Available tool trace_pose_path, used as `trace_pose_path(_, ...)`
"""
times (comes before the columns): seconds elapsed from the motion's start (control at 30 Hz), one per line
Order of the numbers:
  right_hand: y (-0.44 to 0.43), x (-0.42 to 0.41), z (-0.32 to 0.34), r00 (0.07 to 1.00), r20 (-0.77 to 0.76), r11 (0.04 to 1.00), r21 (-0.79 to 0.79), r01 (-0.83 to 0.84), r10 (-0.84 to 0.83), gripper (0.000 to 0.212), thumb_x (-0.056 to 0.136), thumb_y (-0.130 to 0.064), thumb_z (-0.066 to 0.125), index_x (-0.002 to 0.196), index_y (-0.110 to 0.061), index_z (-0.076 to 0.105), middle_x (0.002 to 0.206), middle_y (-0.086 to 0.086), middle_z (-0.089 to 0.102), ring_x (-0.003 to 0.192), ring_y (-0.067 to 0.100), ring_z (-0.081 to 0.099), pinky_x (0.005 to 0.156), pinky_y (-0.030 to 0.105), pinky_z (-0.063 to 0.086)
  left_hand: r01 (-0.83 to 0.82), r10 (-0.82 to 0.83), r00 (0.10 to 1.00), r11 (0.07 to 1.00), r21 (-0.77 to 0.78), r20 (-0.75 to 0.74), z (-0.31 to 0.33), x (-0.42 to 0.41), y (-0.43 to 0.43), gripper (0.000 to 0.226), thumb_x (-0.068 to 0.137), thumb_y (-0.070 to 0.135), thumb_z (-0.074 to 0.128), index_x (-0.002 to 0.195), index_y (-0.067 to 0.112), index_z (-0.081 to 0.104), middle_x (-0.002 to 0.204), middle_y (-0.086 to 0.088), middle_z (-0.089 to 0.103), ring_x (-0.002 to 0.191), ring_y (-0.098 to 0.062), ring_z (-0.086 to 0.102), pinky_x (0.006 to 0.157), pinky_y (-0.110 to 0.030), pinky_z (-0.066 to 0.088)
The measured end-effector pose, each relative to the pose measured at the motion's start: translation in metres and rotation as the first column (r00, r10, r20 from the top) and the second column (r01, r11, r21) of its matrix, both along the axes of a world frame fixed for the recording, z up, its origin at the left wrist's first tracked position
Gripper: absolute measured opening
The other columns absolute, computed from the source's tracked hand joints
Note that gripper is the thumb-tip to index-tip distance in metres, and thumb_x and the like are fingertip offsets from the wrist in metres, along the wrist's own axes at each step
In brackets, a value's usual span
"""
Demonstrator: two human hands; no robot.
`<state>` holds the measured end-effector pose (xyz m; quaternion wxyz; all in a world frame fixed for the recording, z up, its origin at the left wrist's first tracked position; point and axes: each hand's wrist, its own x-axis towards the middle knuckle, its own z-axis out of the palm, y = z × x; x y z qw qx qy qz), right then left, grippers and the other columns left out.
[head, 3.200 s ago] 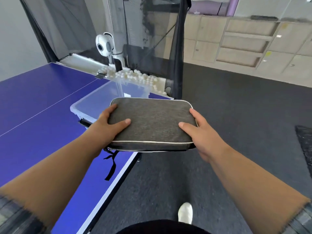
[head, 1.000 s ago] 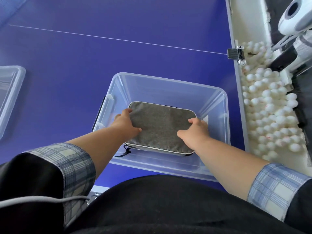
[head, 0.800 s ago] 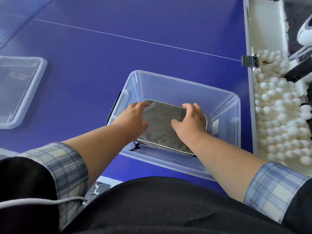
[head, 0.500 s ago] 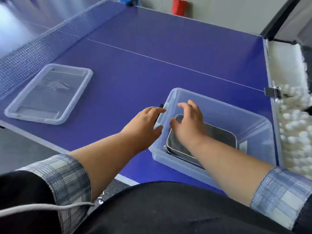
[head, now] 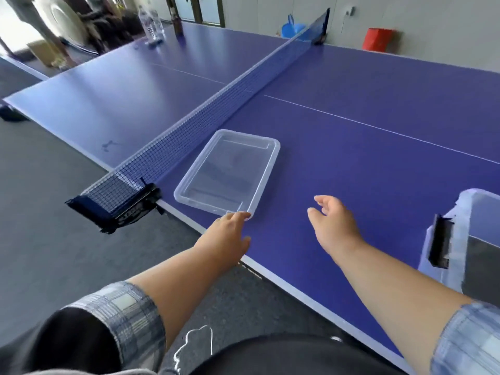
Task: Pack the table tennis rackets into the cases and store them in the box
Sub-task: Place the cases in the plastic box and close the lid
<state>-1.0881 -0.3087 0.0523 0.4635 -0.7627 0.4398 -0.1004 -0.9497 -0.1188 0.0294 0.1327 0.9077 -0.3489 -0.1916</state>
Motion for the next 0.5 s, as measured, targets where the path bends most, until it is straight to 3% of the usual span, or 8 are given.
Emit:
trace_pose_path(0.23,0.025,0.083,-0.051,0.986,-0.11,0.941,0.327,-0.084,0.127,0.038,0.099,-0.032,0.056,0.136,-0.024,0.057,0.123,-0.01,0.059,0.114,0.013,0.054,0.097,0.031,0.044,0.004,-0.001,1.0,0.96,0.279,-0.009,-0.048,0.075,0.021,0.062,0.094,0.031,0.056,0.15,0.035,0.031,0.15,0.002,0.041,0.135,-0.024,0.043,0.107,-0.044,0.042)
trace_pose_path(0.3,0.023,0.112,-0.064,0.977,-0.161,0.91,0.41,-0.06,0.137,0.038,0.097,-0.033,0.057,0.133,-0.018,0.061,0.111,-0.003,0.062,0.103,0.019,0.057,0.103,0.043,0.05,0.034,-0.038,0.999,0.943,0.331,0.004,-0.054,0.095,0.015,0.061,0.096,0.029,0.054,0.151,0.033,0.029,0.151,0.0,0.04,0.135,-0.027,0.042,0.106,-0.046,0.042)
trace_pose_path(0.37,0.019,0.141,-0.073,0.967,-0.206,0.875,0.482,-0.032,0.149,0.038,0.096,-0.027,0.057,0.126,-0.004,0.061,0.095,0.006,0.054,0.087,0.022,0.048,0.103,0.053,0.049,0.069,-0.076,0.997,0.93,0.361,0.007,-0.06,0.112,0.006,0.058,0.097,0.026,0.054,0.15,0.031,0.032,0.151,-0.001,0.04,0.134,-0.028,0.042,0.105,-0.047,0.043)
trace_pose_path(0.43,0.014,0.166,-0.083,0.96,-0.249,0.841,0.541,0.027,0.13,0.035,0.091,-0.024,0.056,0.119,-0.003,0.062,0.096,0.007,0.052,0.086,0.02,0.047,0.099,0.053,0.052,0.087,-0.095,0.995,0.923,0.375,0.003,-0.069,0.129,-0.004,0.058,0.095,0.019,0.054,0.148,0.032,0.036,0.147,0.001,0.043,0.132,-0.028,0.044,0.103,-0.047,0.045)
trace_pose_path(0.5,0.013,0.186,-0.095,0.957,-0.286,0.796,0.589,0.136,0.049,0.045,0.089,-0.022,0.054,0.13,-0.006,0.059,0.111,0.009,0.065,0.098,0.018,0.061,0.107,0.056,0.047,0.106,-0.117,0.993,0.916,0.388,0.003,-0.079,0.145,-0.013,0.058,0.092,0.012,0.057,0.144,0.032,0.04,0.144,0.001,0.045,0.13,-0.027,0.046,0.099,-0.047,0.048)
